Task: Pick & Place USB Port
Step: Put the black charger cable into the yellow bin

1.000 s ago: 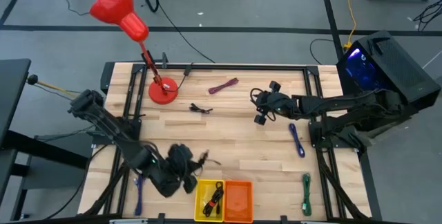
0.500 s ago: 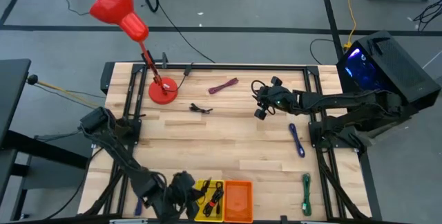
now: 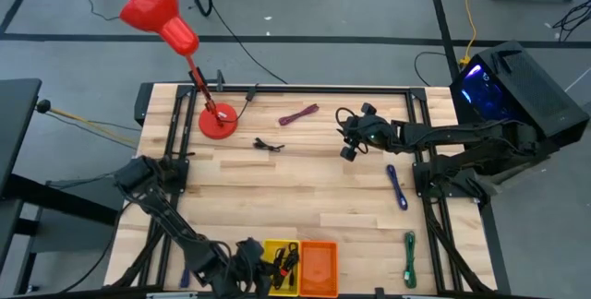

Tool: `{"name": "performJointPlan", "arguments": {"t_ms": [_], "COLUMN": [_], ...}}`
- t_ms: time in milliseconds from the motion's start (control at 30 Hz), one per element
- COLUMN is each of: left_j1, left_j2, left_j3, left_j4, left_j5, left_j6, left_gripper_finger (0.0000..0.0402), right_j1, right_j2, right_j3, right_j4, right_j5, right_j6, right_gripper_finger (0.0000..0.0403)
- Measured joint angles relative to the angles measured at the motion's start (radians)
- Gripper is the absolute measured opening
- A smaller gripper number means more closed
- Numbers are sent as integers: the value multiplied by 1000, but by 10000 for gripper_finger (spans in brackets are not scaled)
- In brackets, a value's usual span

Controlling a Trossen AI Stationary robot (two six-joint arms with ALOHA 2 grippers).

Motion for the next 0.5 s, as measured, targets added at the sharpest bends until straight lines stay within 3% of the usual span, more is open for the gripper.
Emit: {"name": "performJointPlan", "arguments": {"t_ms": [333,500], "left_j1": [2,1], "left_j2": [1,1], "left_j3": [0,0], "left_j4": [14,14], "left_j5": [49,73], "left_j6": [-22,-22], "left_gripper_finger": [7,40], "right_j1": [0,0], "right_j2": [0,0], "right_j3": [0,0], "right_j4": [1,0], "right_j5": [0,0], "right_j6": [-1,-1], "right_gripper_finger": [107,107]}}
